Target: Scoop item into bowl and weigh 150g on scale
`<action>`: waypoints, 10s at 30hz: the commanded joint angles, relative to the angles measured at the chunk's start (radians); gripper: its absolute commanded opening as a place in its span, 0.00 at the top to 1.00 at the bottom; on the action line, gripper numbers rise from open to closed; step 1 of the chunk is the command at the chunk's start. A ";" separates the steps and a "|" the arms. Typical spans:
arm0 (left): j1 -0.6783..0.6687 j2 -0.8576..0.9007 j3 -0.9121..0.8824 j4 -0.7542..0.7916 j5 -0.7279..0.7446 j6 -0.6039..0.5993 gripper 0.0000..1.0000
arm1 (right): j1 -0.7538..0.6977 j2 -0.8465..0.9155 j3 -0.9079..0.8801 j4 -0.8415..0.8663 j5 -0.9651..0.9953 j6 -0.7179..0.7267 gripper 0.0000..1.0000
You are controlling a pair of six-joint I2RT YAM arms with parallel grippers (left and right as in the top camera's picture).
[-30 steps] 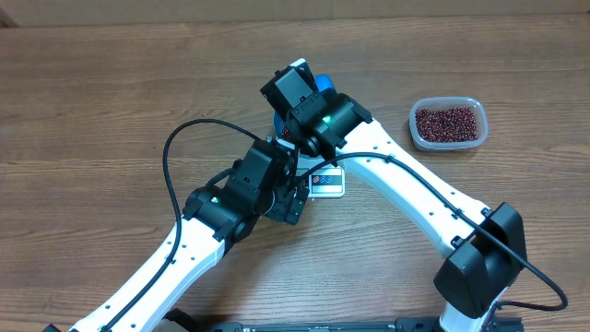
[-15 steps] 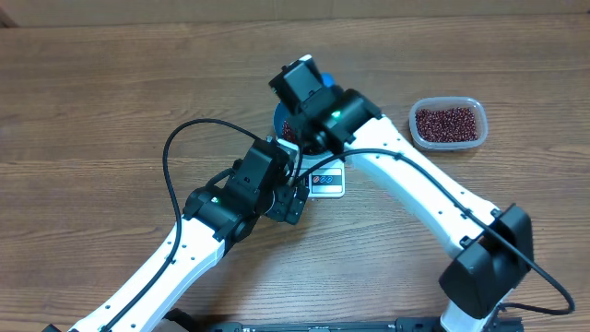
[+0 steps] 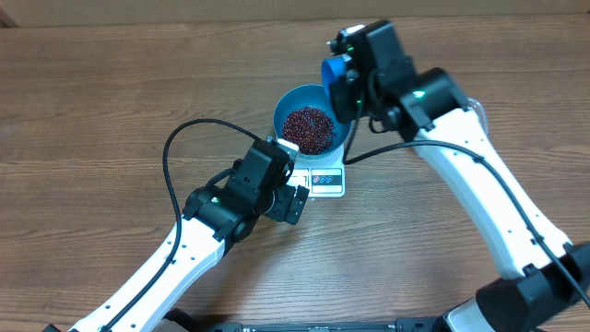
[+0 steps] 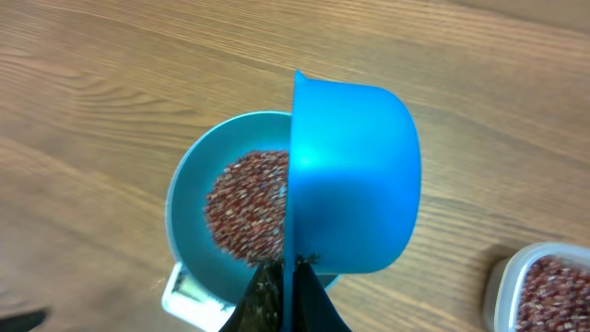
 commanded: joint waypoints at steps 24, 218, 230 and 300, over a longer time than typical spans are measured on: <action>0.004 0.004 -0.008 0.000 0.004 0.014 0.00 | -0.398 -0.174 0.035 -0.205 -0.428 -0.147 0.96; -0.108 -0.270 -0.237 0.124 -0.153 -0.049 0.01 | -0.505 0.211 -0.172 -0.158 0.083 -0.343 0.96; -0.108 -0.270 -0.237 0.124 -0.153 -0.049 0.00 | -0.495 0.238 -0.171 -0.187 -0.131 -0.348 0.96; -0.108 -0.270 -0.237 0.124 -0.153 -0.049 0.01 | -0.888 0.235 -0.077 -0.358 -1.102 -0.381 0.96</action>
